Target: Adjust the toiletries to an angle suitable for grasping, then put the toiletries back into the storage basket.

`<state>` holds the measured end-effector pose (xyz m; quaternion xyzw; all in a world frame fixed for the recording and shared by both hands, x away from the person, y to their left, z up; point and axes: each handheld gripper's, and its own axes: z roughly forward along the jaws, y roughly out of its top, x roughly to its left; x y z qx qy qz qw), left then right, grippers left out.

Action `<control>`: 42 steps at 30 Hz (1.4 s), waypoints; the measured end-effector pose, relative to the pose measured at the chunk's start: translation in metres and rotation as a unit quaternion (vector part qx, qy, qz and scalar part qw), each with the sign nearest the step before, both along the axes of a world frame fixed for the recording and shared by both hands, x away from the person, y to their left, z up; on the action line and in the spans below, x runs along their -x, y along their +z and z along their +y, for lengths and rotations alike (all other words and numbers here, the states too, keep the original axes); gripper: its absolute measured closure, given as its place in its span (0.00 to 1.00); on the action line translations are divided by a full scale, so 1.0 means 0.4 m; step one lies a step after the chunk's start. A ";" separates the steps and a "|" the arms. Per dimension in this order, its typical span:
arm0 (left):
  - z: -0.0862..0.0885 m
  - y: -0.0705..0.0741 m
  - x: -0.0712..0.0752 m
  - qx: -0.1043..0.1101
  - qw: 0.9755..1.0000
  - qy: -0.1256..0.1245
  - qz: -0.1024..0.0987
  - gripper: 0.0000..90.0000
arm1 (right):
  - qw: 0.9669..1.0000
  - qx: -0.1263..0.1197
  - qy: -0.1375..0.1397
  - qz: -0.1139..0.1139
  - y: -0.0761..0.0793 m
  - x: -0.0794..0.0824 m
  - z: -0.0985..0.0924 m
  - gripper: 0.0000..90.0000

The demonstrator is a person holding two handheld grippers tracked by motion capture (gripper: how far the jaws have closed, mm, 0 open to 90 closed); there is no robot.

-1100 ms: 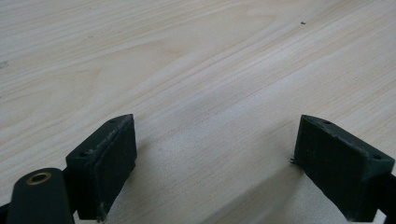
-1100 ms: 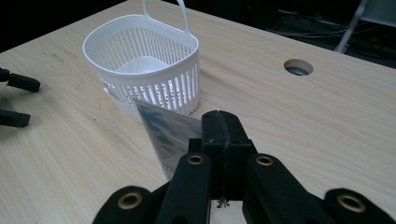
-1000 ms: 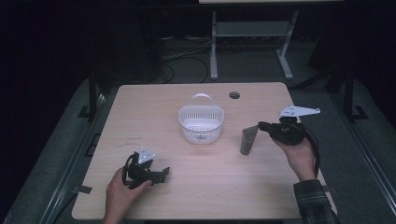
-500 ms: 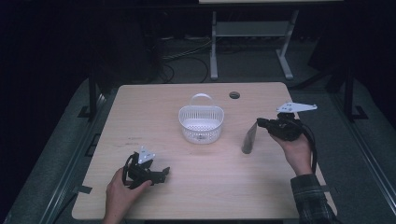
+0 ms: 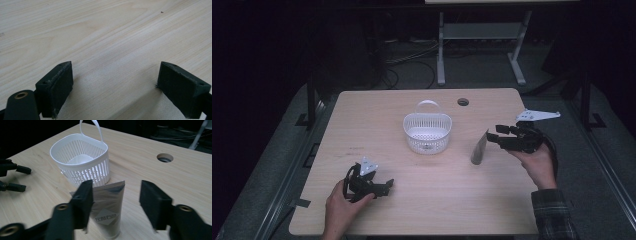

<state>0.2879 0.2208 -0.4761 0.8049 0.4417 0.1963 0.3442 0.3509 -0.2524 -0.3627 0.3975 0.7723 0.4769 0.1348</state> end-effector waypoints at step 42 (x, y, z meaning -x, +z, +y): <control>0.001 0.001 0.003 0.000 1.000 0.001 0.002 0.14 | 0.997 0.060 0.054 0.002 -0.050 -0.056 0.111 0.20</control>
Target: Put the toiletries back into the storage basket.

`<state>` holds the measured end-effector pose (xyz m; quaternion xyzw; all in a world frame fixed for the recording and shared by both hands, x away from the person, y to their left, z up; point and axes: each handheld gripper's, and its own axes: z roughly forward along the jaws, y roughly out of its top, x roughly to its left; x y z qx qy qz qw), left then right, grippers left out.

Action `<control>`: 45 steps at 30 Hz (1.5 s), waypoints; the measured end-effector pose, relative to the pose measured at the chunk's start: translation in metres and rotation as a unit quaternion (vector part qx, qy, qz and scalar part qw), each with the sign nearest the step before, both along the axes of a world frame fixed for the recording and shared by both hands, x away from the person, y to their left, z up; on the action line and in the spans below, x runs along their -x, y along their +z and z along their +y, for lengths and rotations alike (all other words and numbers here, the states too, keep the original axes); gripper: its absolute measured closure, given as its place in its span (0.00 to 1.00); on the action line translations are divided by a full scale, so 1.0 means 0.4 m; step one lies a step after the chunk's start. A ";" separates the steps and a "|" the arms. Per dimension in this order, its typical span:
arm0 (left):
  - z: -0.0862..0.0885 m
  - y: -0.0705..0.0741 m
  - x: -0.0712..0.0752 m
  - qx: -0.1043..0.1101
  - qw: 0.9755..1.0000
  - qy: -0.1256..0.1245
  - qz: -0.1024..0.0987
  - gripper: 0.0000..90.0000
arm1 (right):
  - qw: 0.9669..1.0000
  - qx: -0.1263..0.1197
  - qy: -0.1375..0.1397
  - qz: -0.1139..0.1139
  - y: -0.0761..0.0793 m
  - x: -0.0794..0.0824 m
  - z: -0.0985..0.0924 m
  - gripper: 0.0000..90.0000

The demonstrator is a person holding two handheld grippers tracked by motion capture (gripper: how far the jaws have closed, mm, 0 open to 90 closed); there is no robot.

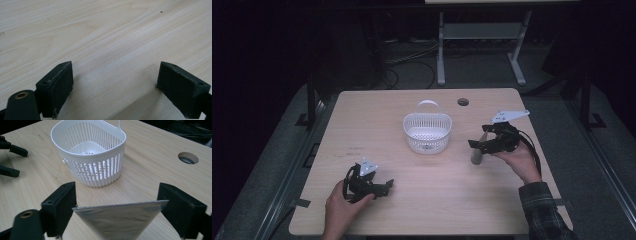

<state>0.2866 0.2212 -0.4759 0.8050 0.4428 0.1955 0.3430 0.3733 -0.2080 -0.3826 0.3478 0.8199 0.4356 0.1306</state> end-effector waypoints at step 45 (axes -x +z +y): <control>0.000 0.000 0.000 -0.001 1.000 -0.001 -0.001 0.14 | 1.000 -0.004 -0.015 -0.026 0.076 0.029 0.003 0.33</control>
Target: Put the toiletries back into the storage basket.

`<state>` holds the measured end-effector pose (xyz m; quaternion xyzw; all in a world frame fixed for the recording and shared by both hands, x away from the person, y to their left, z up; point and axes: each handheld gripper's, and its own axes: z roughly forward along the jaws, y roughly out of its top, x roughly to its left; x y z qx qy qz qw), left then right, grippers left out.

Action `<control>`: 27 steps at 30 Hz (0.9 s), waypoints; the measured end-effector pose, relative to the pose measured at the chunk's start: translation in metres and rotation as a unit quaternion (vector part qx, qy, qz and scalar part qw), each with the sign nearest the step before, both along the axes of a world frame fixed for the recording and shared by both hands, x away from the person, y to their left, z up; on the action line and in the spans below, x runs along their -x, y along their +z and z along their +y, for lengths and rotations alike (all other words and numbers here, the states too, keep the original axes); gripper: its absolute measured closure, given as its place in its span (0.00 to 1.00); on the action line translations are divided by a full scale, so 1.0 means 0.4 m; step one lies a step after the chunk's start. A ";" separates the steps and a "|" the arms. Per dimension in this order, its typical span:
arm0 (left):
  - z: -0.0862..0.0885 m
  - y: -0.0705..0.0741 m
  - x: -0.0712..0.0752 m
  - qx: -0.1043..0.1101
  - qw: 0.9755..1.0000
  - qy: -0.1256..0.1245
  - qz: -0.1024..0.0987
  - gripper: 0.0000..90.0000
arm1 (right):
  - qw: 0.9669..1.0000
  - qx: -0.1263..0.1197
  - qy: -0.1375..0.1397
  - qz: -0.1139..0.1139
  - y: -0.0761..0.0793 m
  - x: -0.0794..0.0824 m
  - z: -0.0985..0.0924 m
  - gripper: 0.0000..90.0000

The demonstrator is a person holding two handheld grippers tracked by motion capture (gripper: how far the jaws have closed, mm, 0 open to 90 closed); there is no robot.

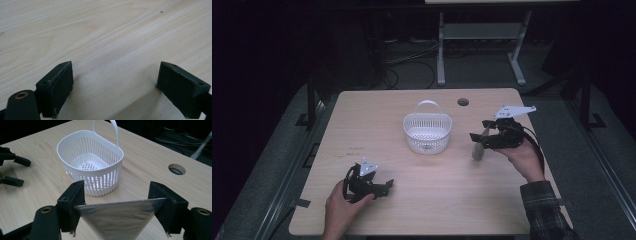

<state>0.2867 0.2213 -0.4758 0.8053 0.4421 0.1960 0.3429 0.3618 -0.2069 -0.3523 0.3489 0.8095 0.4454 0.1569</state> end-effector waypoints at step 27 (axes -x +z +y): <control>0.000 0.000 0.000 0.001 1.000 0.001 0.000 0.14 | 1.000 0.001 -0.009 -0.012 0.058 -0.008 0.009 0.34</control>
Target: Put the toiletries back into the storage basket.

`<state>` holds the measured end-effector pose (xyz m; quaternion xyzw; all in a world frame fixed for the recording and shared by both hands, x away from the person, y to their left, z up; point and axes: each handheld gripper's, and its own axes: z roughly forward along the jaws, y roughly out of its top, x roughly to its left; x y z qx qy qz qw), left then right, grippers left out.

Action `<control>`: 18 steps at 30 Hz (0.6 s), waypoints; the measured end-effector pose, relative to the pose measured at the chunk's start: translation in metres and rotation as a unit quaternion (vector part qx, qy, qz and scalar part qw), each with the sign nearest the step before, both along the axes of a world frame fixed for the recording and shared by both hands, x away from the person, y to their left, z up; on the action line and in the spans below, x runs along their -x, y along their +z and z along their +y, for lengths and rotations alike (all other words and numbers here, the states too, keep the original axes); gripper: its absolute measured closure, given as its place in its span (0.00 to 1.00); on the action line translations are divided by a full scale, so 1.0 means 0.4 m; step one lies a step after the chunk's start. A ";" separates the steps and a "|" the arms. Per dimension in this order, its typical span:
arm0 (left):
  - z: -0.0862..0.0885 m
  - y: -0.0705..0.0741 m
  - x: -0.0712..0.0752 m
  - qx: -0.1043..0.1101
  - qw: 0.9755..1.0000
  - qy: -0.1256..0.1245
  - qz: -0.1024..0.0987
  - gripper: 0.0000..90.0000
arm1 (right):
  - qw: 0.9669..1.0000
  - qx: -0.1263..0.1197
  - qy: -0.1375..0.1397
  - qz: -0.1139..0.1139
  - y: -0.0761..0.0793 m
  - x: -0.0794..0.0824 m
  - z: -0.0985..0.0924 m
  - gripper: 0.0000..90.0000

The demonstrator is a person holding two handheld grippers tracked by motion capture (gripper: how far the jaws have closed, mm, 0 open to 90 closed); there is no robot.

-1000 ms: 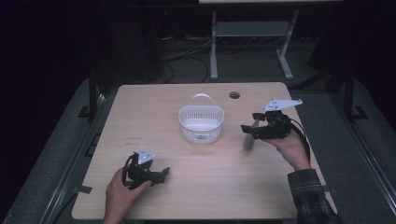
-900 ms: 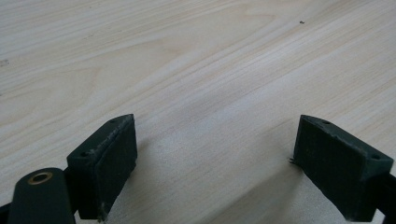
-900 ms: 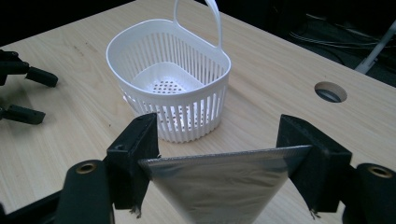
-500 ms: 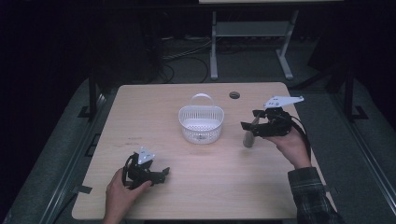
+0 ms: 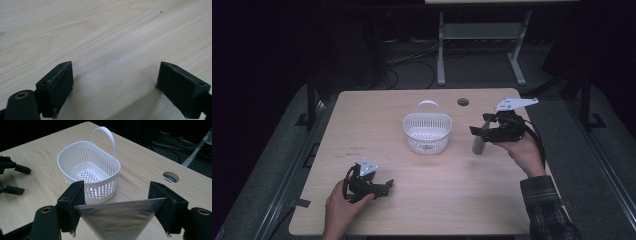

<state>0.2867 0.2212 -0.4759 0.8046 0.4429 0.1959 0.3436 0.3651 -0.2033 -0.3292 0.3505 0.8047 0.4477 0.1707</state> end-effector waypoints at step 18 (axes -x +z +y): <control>0.000 0.000 0.000 0.000 1.000 0.000 0.000 0.14 | 1.000 -0.008 0.005 -0.012 0.049 -0.018 0.024 0.33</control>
